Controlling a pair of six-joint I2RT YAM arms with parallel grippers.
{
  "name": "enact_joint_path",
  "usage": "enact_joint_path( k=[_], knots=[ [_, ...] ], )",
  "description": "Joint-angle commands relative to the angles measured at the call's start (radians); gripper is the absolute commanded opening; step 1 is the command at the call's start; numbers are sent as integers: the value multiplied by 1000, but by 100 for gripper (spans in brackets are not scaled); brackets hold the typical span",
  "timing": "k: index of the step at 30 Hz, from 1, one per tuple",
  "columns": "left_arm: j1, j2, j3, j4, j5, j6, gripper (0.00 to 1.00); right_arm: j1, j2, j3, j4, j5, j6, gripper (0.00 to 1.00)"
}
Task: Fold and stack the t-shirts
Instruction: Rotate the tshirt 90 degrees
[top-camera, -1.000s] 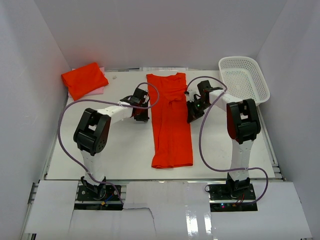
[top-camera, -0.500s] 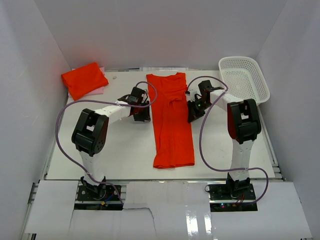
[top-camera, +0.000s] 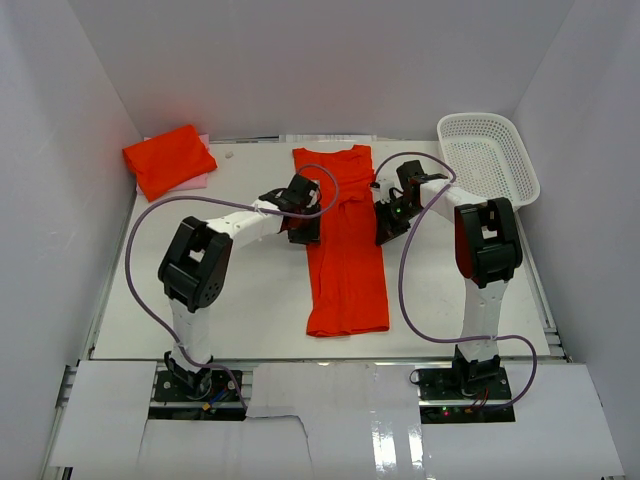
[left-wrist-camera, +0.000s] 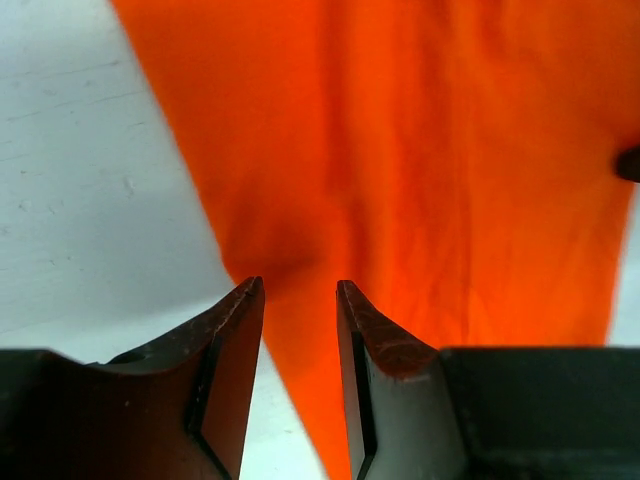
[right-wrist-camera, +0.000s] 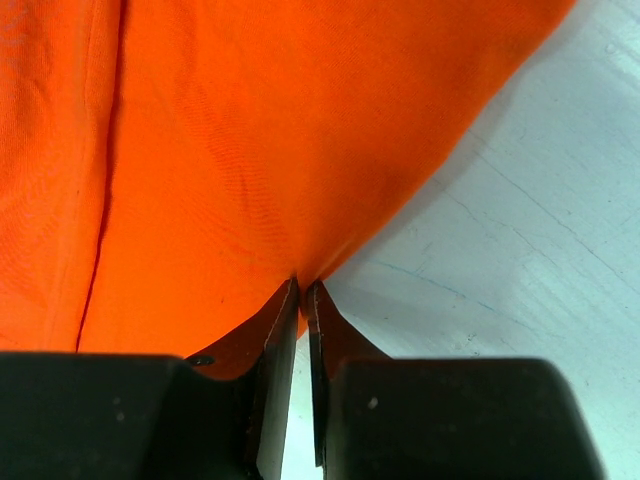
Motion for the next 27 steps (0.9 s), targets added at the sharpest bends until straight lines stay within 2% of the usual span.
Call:
enact_joint_path(
  k=[1, 8, 11, 13, 15, 20, 21, 22, 27],
  knots=[
    [11, 22, 3, -31, -64, -11, 46, -6, -16, 3, -15, 48, -25, 15],
    [11, 24, 1, -48, -110, -19, 52, -6, -11, 11, -18, 45, -27, 15],
    [11, 39, 4, -47, -98, -24, 51, -6, -10, 17, -22, 41, -27, 15],
    [11, 51, 12, -47, -89, -22, 45, -6, -10, 20, -20, 43, -25, 15],
    [11, 70, 15, -44, -73, -22, 33, -6, -10, 20, -21, 45, -25, 15],
    [11, 93, 19, -38, -61, -15, 27, -6, -10, 14, -22, 46, -25, 15],
    [11, 94, 18, -38, -61, -13, 21, -6, -10, 14, -22, 46, -25, 15],
    [11, 94, 16, -38, -63, -11, 0, -6, -11, 15, -22, 48, -27, 15],
    [14, 65, 4, -48, -73, -5, 0, -4, -11, 15, -20, 55, -27, 15]
  ],
)
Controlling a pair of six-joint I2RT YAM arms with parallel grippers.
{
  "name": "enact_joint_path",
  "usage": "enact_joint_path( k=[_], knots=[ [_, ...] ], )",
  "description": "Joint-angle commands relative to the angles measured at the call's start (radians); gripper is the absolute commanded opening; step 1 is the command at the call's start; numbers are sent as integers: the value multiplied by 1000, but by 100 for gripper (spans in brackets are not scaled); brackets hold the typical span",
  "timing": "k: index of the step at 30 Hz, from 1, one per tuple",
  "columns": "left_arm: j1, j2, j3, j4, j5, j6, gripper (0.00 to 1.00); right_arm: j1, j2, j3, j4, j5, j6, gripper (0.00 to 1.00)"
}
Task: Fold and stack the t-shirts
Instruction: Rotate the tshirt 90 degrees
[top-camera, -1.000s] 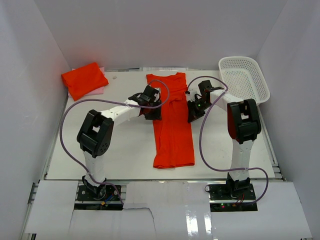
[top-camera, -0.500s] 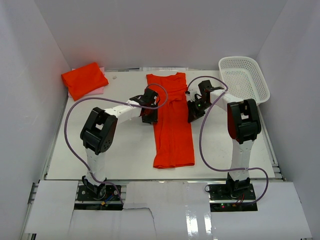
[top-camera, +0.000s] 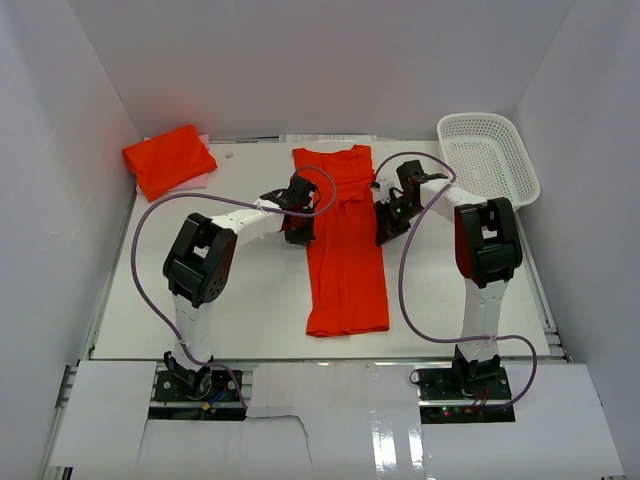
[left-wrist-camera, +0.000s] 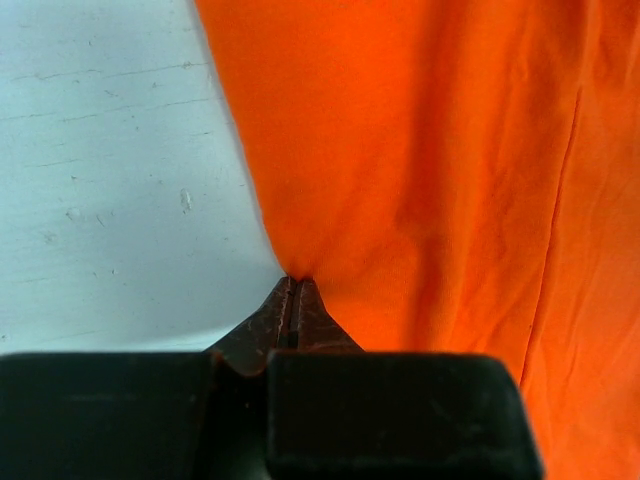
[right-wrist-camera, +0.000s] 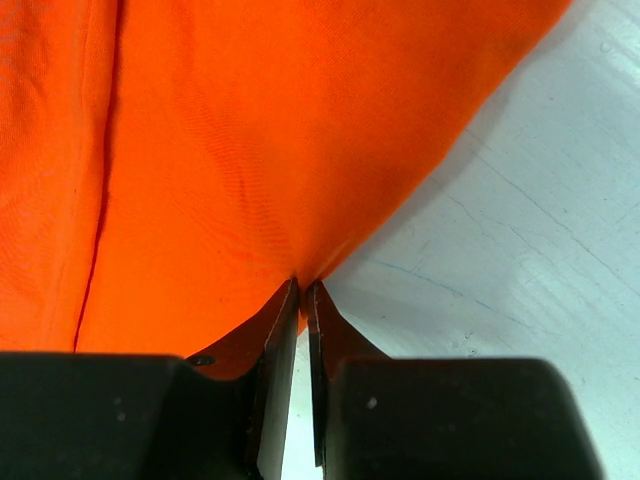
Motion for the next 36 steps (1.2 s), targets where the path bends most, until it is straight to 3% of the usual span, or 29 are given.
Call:
enact_joint_path(
  k=[1, 13, 18, 20, 22, 25, 28, 31, 36],
  knots=[
    [2, -11, -13, -28, -2, 13, 0, -6, -13, 13, -18, 58, -25, 15],
    [109, -111, -99, -16, 67, 84, 0, -13, -8, 8, -18, 89, -32, 13],
    [118, -100, -114, 6, 111, 90, 0, -13, -2, 5, -18, 72, -32, 8],
    [117, -94, -111, 14, 136, 84, 0, -13, -3, 4, -18, 61, -30, 14],
    [117, -87, -102, 23, 174, 76, 0, -13, -9, 1, -18, 48, -29, 31],
    [115, -105, -96, 21, 200, 66, 7, -9, -46, -24, -21, 37, -27, 42],
    [115, -166, -100, 4, 182, 47, 14, 7, -121, -73, -24, 64, -38, 45],
    [103, -264, -128, -20, 136, 27, 40, 8, -238, -116, -33, 116, -61, 48],
    [95, -428, -217, -57, 101, 20, 43, 13, -405, -176, -56, 123, -101, 56]
  ],
)
